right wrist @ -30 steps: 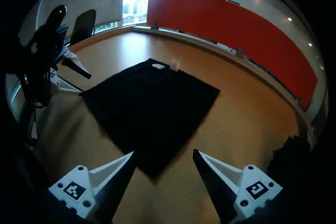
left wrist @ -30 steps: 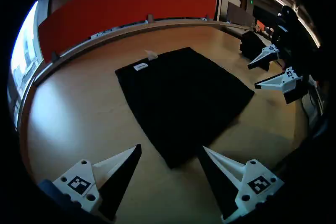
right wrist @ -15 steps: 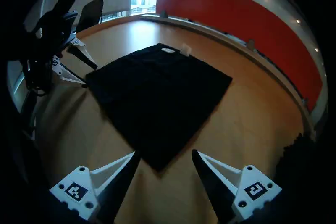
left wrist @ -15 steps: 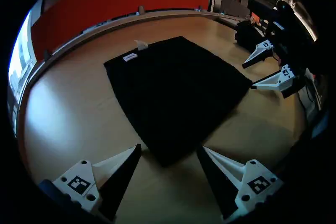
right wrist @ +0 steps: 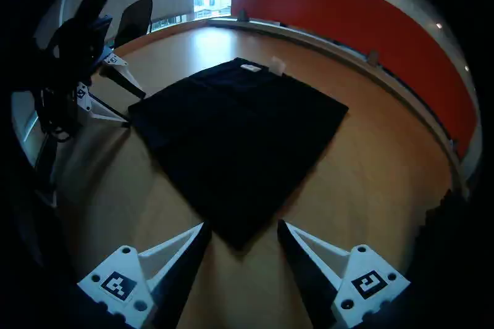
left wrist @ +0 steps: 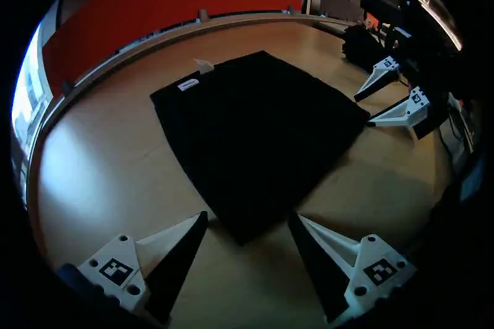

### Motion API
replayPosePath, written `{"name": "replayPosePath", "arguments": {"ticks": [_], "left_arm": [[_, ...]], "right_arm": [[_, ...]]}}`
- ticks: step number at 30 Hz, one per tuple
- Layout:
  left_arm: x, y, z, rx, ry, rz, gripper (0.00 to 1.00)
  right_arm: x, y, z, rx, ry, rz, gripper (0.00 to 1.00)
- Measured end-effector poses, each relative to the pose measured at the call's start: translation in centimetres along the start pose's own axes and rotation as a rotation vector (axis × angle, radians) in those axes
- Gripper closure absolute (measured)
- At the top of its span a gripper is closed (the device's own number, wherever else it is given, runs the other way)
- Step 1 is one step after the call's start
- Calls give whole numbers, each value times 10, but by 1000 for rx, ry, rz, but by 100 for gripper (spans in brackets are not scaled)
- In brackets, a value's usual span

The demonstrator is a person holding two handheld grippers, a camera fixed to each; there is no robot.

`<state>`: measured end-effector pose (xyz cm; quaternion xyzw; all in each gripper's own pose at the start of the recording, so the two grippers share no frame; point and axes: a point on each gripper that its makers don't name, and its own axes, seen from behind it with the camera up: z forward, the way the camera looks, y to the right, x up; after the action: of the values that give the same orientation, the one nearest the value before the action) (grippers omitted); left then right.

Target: Fold towel

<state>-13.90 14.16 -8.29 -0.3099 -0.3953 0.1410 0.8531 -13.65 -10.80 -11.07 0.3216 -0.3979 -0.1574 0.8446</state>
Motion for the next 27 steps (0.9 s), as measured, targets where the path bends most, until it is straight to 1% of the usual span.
{"name": "replayPosePath", "arguments": {"ticks": [1, 3, 7, 9, 12, 15, 19, 21, 22, 23, 25, 27], "left_arm": [[0, 0, 0, 1, -1, 1, 5], [0, 0, 0, 3, -3, 2, 6], [0, 0, 0, 9, -7, -5, 14], [0, -1, 0, 14, -10, -12, 18], [0, -1, 0, 17, -15, -14, 20], [-1, 0, -1, 16, -18, -14, 23], [0, 0, -1, 20, -20, -18, 34], [0, 0, 0, 23, -21, -22, 43], [0, 0, 0, 24, -22, -24, 46], [-1, 0, 0, 25, -22, -26, 48], [0, 0, 0, 26, -23, -28, 48], [0, 0, 0, 26, -24, -28, 55]], "right_arm": [[0, -1, 0, 3, -1, 6, 25], [-1, -2, 0, 8, -1, 17, 26], [-1, -2, 0, 11, -3, 15, 31], [-2, -3, 0, 15, -5, 9, 35], [-2, -3, 0, 20, -7, 4, 40], [-2, -4, 0, 24, -7, 2, 49], [-3, -5, 0, 25, -7, 1, 62], [-3, -4, 0, 24, -5, 2, 68], [-2, -4, -1, 24, -5, 3, 70], [-2, -4, -1, 23, -4, 4, 72], [-2, -4, -1, 21, -5, 6, 75], [-2, -4, -1, 20, -6, 7, 78]]}}
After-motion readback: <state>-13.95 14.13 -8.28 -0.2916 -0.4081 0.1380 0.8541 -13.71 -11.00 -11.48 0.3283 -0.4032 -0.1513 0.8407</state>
